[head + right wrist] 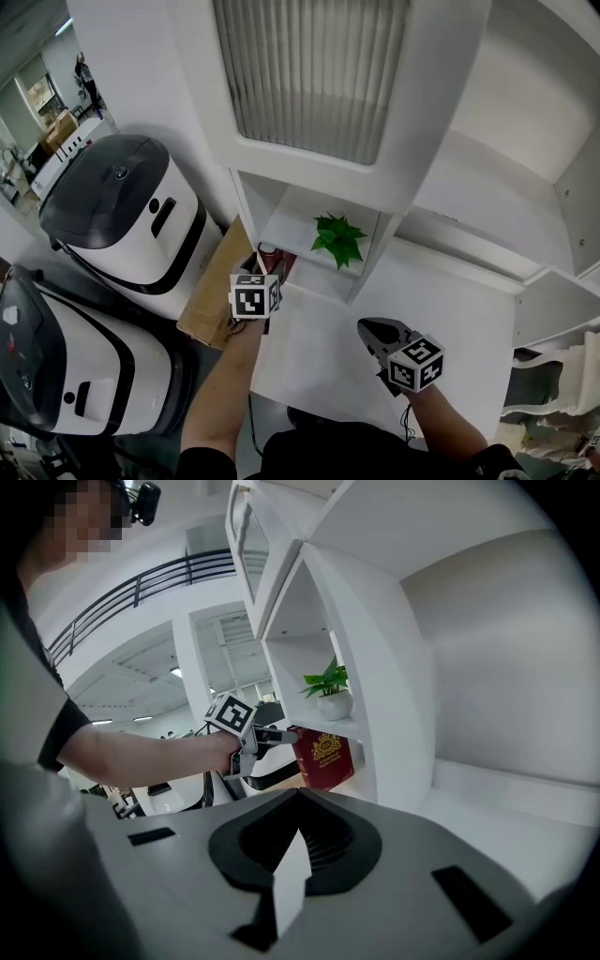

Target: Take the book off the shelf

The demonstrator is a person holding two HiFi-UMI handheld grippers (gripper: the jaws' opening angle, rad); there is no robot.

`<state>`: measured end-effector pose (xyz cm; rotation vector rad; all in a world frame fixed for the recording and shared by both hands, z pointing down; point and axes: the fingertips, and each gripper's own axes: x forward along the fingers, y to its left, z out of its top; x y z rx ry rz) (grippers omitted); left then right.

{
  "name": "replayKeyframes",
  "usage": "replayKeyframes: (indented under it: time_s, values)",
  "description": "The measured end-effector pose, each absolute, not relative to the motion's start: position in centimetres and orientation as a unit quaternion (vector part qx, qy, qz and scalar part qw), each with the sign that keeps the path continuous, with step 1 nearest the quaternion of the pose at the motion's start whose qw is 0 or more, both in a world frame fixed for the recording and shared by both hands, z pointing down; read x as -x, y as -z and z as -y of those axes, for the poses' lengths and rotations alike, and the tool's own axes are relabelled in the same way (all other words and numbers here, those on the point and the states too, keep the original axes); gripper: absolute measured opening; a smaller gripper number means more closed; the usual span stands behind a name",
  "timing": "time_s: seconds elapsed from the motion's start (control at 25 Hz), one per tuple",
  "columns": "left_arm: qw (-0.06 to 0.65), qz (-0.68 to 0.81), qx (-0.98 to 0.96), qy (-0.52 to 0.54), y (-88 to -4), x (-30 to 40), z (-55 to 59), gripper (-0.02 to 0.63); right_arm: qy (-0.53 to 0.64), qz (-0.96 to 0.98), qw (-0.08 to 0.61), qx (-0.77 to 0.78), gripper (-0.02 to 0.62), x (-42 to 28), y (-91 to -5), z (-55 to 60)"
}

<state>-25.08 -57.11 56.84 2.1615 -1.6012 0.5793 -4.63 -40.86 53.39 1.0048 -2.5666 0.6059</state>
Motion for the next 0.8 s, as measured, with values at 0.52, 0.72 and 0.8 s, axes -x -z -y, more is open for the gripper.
replayKeyframes:
  time_s: [0.52, 0.72, 0.8]
  values:
    - [0.186, 0.583, -0.756, -0.234, -57.8, 25.5, 59.2, 0.223, -0.226, 0.892, 0.162, -0.356, 0.014, 3.4, -54.4, 41.4]
    - [0.183, 0.58, -0.761, -0.226, -57.9, 25.3, 57.6, 0.218, -0.229, 0.892, 0.16, -0.355, 0.014, 3.7, -54.5, 41.2]
    - [0.183, 0.581, -0.762, -0.219, -57.9, 25.3, 56.9, 0.218, -0.231, 0.893, 0.16, -0.353, 0.014, 3.9, -54.7, 41.2]
